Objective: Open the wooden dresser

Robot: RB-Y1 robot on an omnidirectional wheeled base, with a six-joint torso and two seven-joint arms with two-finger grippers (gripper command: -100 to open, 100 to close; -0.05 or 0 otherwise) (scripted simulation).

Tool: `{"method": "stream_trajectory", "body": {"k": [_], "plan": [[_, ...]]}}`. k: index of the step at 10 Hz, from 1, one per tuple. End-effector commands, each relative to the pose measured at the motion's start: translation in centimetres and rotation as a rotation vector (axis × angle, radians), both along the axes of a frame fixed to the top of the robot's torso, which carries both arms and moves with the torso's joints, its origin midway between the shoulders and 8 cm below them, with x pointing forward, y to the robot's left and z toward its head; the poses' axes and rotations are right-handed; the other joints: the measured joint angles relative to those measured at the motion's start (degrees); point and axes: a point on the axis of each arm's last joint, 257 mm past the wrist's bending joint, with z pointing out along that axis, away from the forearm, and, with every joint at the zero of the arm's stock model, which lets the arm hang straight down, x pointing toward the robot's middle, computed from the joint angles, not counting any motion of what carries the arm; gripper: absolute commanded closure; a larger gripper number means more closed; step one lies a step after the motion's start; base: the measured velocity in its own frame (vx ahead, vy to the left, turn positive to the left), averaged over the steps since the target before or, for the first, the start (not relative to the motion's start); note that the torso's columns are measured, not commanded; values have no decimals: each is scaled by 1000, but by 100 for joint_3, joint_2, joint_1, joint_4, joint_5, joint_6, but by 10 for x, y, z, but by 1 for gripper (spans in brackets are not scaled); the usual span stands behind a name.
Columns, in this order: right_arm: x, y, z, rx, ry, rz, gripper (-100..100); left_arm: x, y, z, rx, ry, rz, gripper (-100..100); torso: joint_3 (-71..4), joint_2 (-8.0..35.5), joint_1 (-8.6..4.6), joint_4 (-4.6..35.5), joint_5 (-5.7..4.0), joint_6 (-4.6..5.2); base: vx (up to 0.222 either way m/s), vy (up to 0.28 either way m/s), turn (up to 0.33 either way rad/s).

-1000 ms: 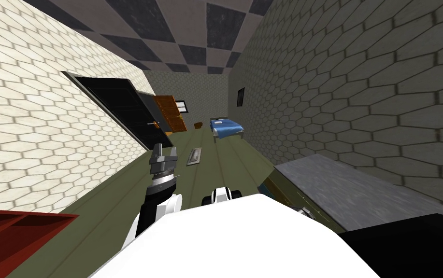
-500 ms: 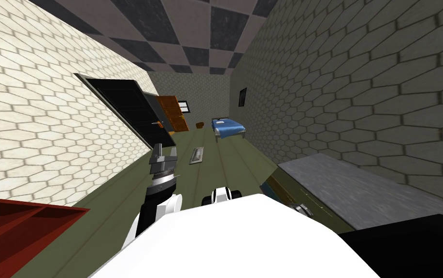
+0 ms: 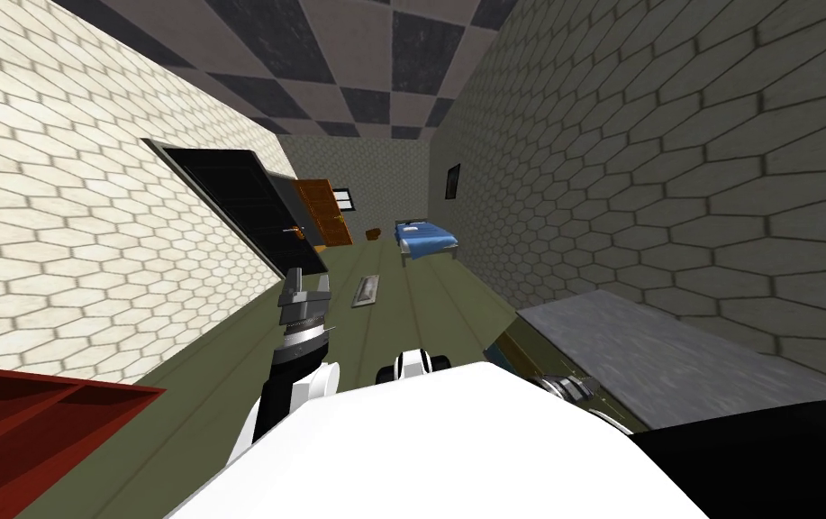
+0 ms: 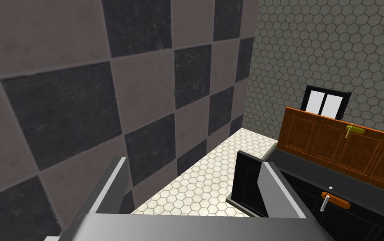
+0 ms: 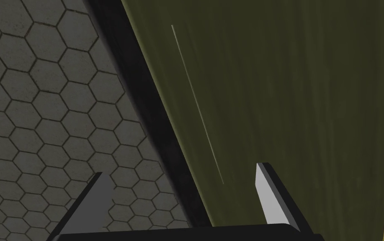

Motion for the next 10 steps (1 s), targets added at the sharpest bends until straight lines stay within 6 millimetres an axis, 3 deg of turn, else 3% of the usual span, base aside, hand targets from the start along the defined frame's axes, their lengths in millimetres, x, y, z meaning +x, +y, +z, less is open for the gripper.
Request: {"method": "stream_trajectory", "body": {"k": [1, 3, 4, 6, 8, 9, 10], "plan": [[-21, -4, -3, 8, 2, -35, -100, 0, 0, 0, 0, 0, 0, 0, 9, 15, 27, 4, 5, 1, 1, -19, 272], [-65, -7, -7, 17, 3, -107, -100, 0, 0, 0, 0, 0, 0, 0, 13, 21, 20, 6, 6, -2, -16, -16, 372], [-65, -7, -7, 17, 3, -107, -100, 0, 0, 0, 0, 0, 0, 0, 9, 15, 5, 4, 2, 3, -15, -12, 107], [-109, -9, -8, 21, 3, -179, -100, 0, 0, 0, 0, 0, 0, 0, 2, 4, 1, 1, 0, -2, -16, -8, 326], [-109, -9, -8, 21, 3, -179, -100, 0, 0, 0, 0, 0, 0, 0, 2, 3, 0, 0, 0, 6, -7, -12, 21], [-132, -9, -8, 21, 3, -216, -100, 0, 0, 0, 0, 0, 0, 0, 2, 2, 3, 1, 1, 3, -6, -2, 236], [-132, -9, -8, 21, 3, -216, -100, 0, 0, 0, 0, 0, 0, 0, 4, 6, 7, 2, 2, -3, -8, -8, 154]]}}
